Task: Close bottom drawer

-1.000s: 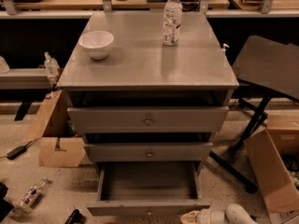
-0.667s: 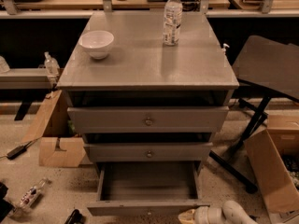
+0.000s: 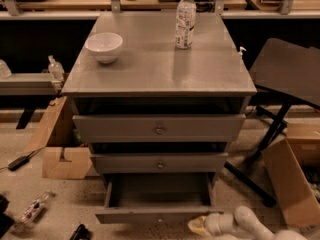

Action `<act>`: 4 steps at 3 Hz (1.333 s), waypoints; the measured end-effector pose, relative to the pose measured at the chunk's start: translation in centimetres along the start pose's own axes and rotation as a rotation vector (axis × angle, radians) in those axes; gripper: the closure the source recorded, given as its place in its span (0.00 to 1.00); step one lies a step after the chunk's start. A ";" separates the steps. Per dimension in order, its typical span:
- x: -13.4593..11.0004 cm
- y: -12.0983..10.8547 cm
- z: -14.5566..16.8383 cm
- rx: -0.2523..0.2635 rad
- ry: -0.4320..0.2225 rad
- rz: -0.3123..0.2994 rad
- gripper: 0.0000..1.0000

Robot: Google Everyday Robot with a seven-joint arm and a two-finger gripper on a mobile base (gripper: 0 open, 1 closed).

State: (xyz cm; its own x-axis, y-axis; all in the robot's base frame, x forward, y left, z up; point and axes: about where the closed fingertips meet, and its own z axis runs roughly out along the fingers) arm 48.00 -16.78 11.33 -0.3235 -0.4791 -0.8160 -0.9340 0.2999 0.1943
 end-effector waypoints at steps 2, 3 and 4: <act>-1.2 -2.0 0.4 0.004 -0.013 -0.024 1.00; -1.2 -2.2 0.3 0.006 -0.015 -0.028 1.00; -2.5 -4.3 0.6 0.015 -0.025 -0.048 1.00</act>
Offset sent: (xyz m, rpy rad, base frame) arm 0.2398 0.0152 0.0344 0.0450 -0.2450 0.0406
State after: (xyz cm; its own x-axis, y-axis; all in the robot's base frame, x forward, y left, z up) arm 52.93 -16.35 12.23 -0.2745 -0.4720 -0.8378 -0.9459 0.2893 0.1469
